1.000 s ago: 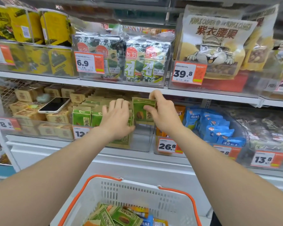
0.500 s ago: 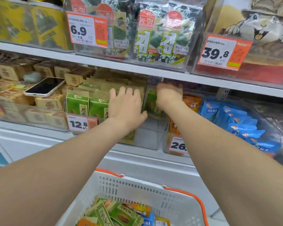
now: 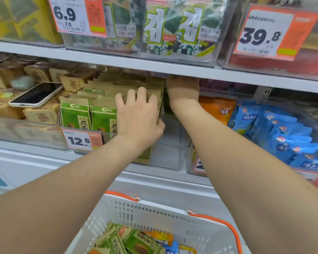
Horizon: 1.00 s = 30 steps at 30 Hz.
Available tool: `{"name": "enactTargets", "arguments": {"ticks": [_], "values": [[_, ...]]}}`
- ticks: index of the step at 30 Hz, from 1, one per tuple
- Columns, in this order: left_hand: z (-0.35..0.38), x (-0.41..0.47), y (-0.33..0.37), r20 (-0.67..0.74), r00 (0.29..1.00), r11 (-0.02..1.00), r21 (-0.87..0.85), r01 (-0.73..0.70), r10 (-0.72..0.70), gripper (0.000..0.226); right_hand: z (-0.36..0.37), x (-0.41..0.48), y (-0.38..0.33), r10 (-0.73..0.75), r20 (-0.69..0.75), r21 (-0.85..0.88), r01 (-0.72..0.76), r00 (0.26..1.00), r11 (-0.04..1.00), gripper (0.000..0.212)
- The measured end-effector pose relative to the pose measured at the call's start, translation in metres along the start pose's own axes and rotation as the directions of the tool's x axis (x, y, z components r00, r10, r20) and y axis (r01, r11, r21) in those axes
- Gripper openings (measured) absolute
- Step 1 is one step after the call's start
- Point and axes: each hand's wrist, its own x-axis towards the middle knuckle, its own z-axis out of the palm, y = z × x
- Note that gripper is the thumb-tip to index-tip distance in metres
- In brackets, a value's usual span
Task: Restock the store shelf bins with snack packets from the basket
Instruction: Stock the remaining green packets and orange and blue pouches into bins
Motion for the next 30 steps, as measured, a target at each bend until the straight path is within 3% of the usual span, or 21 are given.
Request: {"name": "enactTargets", "arguments": {"ticks": [4,7,9,11,20,30], "values": [[-0.004,0.000,-0.002,0.030,1.000,1.000,-0.002,-0.009,0.009,0.047,0.000,-0.012,-0.010,-0.101,0.172,-0.097,0.119,0.980,0.988,0.023],[-0.010,-0.001,-0.007,0.072,0.997,0.999,-0.043,-0.030,0.033,0.051,0.002,-0.027,-0.009,-0.110,0.375,-0.222,0.205,0.921,0.953,0.036],[-0.014,-0.002,-0.010,0.096,0.994,0.997,-0.060,-0.050,0.055,0.054,0.004,-0.036,-0.010,-0.132,0.531,-0.380,0.374,0.837,0.846,0.054],[-0.017,-0.003,-0.012,0.125,0.989,0.995,-0.063,-0.072,0.080,0.058,0.009,-0.040,-0.013,-0.071,0.603,-0.433,0.401,0.795,0.807,0.068],[-0.024,-0.004,-0.020,0.212,0.966,0.986,-0.112,-0.124,0.146,0.065,0.024,-0.029,-0.016,0.053,0.607,-0.475,0.307,0.793,0.825,0.087],[-0.033,-0.018,-0.033,0.134,0.973,0.975,-0.144,-0.169,0.189,0.085,-0.015,-0.057,-0.012,-0.055,0.584,-0.465,0.390,0.810,0.795,0.083]]}}
